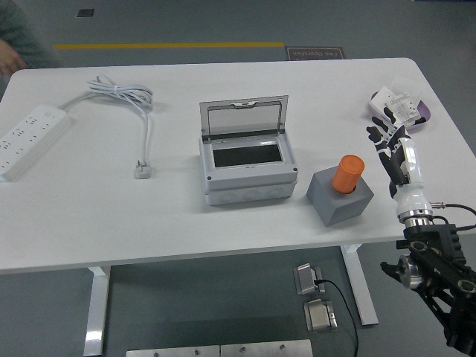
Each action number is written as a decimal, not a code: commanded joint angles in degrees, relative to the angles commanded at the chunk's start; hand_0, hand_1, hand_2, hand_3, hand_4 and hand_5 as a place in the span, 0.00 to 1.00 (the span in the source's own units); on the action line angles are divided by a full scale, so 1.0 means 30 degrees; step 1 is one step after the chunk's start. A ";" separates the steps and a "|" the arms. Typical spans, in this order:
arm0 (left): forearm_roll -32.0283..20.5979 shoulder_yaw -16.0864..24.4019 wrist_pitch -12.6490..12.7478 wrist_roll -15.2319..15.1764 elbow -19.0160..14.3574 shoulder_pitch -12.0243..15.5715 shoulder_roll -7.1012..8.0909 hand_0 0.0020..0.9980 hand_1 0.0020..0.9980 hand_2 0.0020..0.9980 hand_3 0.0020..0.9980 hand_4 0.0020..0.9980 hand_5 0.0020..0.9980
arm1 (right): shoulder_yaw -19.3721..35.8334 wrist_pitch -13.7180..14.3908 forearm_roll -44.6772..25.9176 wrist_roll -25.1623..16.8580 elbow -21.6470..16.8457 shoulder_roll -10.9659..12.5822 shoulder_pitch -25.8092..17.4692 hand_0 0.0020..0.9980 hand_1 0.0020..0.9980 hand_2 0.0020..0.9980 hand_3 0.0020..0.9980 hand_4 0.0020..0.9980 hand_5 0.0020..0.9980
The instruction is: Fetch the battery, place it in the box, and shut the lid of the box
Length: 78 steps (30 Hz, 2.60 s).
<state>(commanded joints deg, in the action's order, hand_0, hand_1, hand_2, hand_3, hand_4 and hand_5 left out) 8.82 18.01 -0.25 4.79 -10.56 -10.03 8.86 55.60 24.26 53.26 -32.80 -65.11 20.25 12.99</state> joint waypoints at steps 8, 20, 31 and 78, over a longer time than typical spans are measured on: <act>-0.0387 -0.0400 -0.0012 -0.0152 0.0000 -0.0038 -0.0030 0.69 0.74 0.73 0.65 0.64 0.22 | 0.0644 0.0344 0.5854 0.1476 -0.0120 0.0182 0.0089 0.84 0.81 0.88 0.97 0.98 0.72; -0.0158 -0.0190 -0.0009 -0.0067 -0.0013 0.0026 -0.0040 0.69 0.74 0.73 0.65 0.64 0.22 | 0.0611 -0.3739 -0.0852 -0.0760 0.0393 0.0196 -0.0702 0.85 0.81 0.88 0.95 0.98 0.69; -0.0113 -0.0187 -0.0015 -0.0051 -0.0027 0.0036 -0.0060 0.69 0.74 0.73 0.65 0.64 0.22 | 0.0549 -0.3396 -0.3694 -0.1176 0.1145 -0.0149 -0.0568 0.74 0.78 0.85 0.94 0.99 0.70; 0.0069 -0.0054 -0.0104 0.0110 -0.0055 0.0035 -0.0056 0.68 0.74 0.73 0.65 0.64 0.22 | -0.1682 -0.2593 -0.1471 -0.0924 0.2456 -0.0456 0.1025 0.72 0.75 0.77 0.83 0.79 0.29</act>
<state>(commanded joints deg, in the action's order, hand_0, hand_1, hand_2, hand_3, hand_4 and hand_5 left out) 9.02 17.85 -0.56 5.12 -10.73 -9.92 8.69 50.55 16.48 48.85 -35.57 -57.74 18.88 16.06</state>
